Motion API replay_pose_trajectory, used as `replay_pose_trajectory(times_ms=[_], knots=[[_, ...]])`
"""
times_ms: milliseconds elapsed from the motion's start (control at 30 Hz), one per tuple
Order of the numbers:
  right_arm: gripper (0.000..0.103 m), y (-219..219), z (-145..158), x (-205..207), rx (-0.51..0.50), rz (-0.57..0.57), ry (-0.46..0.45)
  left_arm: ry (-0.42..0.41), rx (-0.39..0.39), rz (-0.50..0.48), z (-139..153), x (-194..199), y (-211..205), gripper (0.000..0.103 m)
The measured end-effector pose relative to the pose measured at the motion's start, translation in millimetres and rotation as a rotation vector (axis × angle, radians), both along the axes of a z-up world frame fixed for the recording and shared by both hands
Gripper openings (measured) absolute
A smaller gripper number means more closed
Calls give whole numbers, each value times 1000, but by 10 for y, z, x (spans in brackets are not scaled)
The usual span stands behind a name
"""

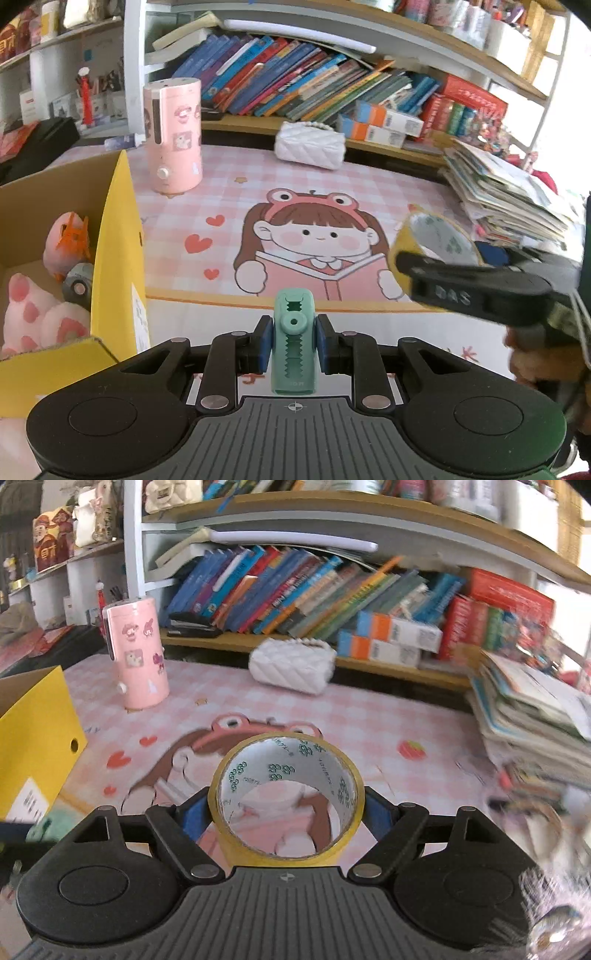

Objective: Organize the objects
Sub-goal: 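Carry the green stapler and yellow tape roll over the yellow box with both tools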

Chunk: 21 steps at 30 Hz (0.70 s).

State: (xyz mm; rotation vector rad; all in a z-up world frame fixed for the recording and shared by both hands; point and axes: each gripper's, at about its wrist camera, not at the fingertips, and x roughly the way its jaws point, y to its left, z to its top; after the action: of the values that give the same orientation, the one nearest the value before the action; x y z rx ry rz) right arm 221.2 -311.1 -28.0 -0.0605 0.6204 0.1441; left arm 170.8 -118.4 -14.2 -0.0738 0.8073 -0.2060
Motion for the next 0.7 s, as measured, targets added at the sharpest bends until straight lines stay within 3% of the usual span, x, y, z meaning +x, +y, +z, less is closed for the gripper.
replay_pose_trajectory(times_ms=[300,700], knots=[[81,-60,90,-744,-5,-108,31,-26,-23,-65,54,-273,58,23],[81,288,106,-1261,6,-128,93,-35,-48,-63,78,-733,411,23]])
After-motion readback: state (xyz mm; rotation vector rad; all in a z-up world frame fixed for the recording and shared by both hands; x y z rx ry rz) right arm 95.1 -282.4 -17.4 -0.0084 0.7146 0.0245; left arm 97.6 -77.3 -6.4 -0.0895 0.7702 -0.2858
